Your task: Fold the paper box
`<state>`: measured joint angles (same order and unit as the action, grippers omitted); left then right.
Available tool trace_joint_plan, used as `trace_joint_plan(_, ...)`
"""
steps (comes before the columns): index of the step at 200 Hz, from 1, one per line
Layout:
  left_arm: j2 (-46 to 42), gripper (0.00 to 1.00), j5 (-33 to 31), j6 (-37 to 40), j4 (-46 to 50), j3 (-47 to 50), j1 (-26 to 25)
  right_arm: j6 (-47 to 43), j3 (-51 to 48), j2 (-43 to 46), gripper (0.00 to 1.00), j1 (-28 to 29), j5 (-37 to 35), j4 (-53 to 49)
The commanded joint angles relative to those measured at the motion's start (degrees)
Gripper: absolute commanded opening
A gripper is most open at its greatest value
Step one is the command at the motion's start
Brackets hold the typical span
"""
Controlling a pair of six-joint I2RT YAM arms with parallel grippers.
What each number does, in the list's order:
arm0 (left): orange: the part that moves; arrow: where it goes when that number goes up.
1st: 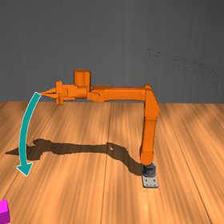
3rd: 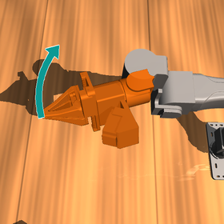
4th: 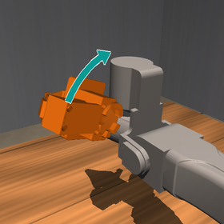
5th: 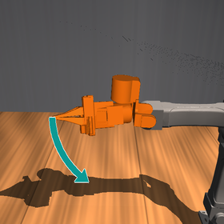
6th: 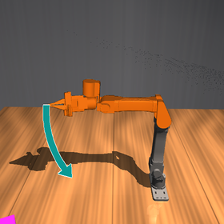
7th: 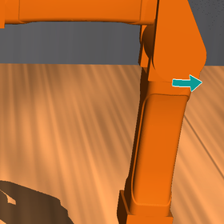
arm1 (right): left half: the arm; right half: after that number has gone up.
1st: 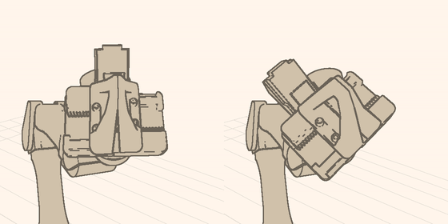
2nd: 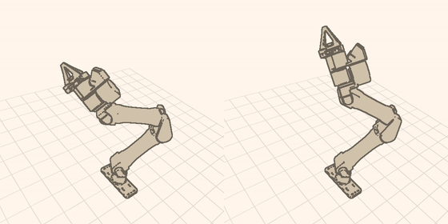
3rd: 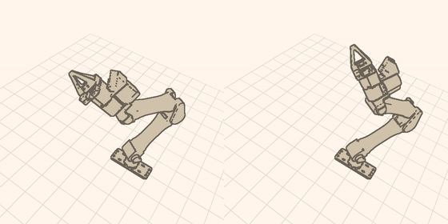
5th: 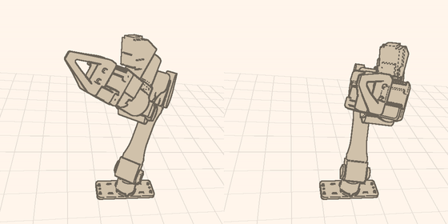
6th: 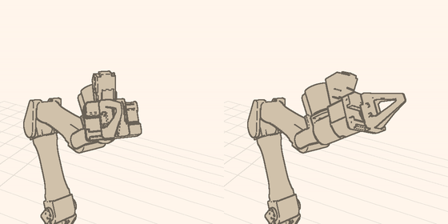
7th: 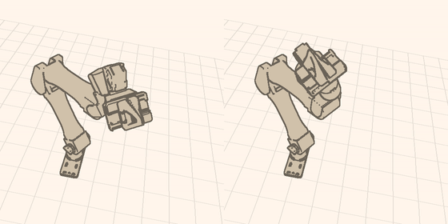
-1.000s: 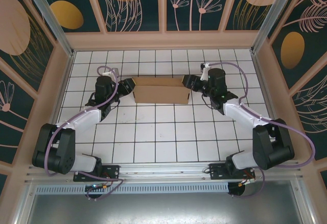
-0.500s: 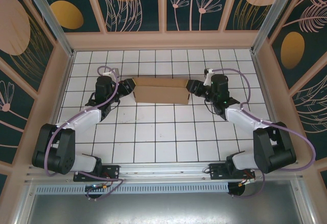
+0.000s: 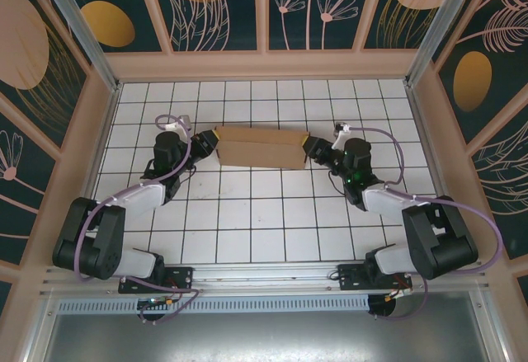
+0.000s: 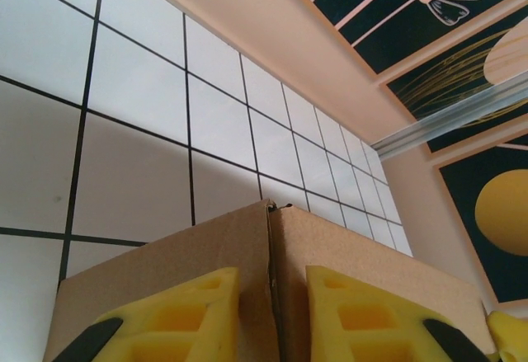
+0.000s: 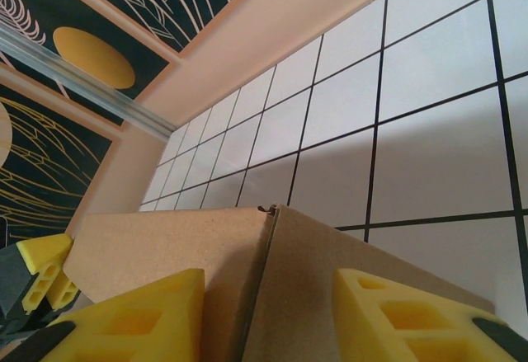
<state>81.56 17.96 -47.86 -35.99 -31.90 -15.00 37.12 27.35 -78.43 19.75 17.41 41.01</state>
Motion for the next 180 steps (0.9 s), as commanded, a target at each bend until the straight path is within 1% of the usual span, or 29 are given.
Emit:
trace_joint_plan(1,6.9,0.21,-3.9,-0.3,21.7,6.5,0.2,-0.9,-2.8,-4.2,0.42,-0.5,-5.3,-16.9)
trace_joint_plan(25,7.6,0.18,-2.9,-0.3,21.2,6.8,0.2,-2.0,-1.3,-3.6,0.42,-0.4,-4.9,-18.4)
trace_joint_plan(36,6.5,0.17,-3.3,0.7,22.4,6.2,0.2,-3.1,-0.9,-2.4,0.41,-0.4,-3.7,-18.0)
trace_joint_plan(47,3.9,0.17,-4.2,2.3,24.0,5.4,0.1,-5.0,-0.9,-0.3,0.41,0.2,-2.5,-16.7)
trace_joint_plan(63,-0.6,0.18,-4.9,3.9,26.0,4.3,0.1,-8.5,-1.0,3.6,0.39,1.8,-3.3,-15.5)
trace_joint_plan(80,-4.7,0.17,-3.6,5.1,27.6,4.0,-0.4,-12.1,-1.5,7.0,0.33,3.9,-4.5,-14.6)
trace_joint_plan(94,-8.4,0.18,-4.4,5.8,29.9,4.6,-1.9,-14.9,-2.5,9.7,0.29,6.0,-6.9,-14.0)
trace_joint_plan(107,-11.7,0.19,-5.4,5.4,31.4,6.1,-3.8,-15.8,-4.5,12.1,0.29,7.4,-8.4,-12.8)
trace_joint_plan(123,-15.3,0.22,-6.8,3.9,33.9,8.4,-5.5,-15.6,-7.3,15.3,0.32,8.8,-10.2,-12.2)
trace_joint_plan(134,-18.2,0.27,-7.1,2.2,34.6,11.0,-6.0,-15.0,-9.6,17.6,0.36,10.2,-11.4,-11.8)
trace_joint_plan(150,-23.0,0.32,-7.1,-0.7,35.7,15.1,-6.4,-12.9,-12.2,20.4,0.43,11.3,-11.8,-12.3)
trace_joint_plan(151,-23.3,0.32,-7.0,-0.9,35.7,15.4,-6.5,-12.7,-12.4,20.8,0.43,12.1,-11.9,-12.5)
trace_joint_plan(165,-27.5,0.38,-5.8,-2.7,37.1,18.0,-6.8,-11.0,-14.3,23.4,0.48,13.7,-12.2,-13.4)
trace_joint_plan(180,-30.9,0.46,-5.1,-2.2,40.1,18.2,-6.9,-9.8,-16.0,26.2,0.57,14.8,-12.5,-14.0)
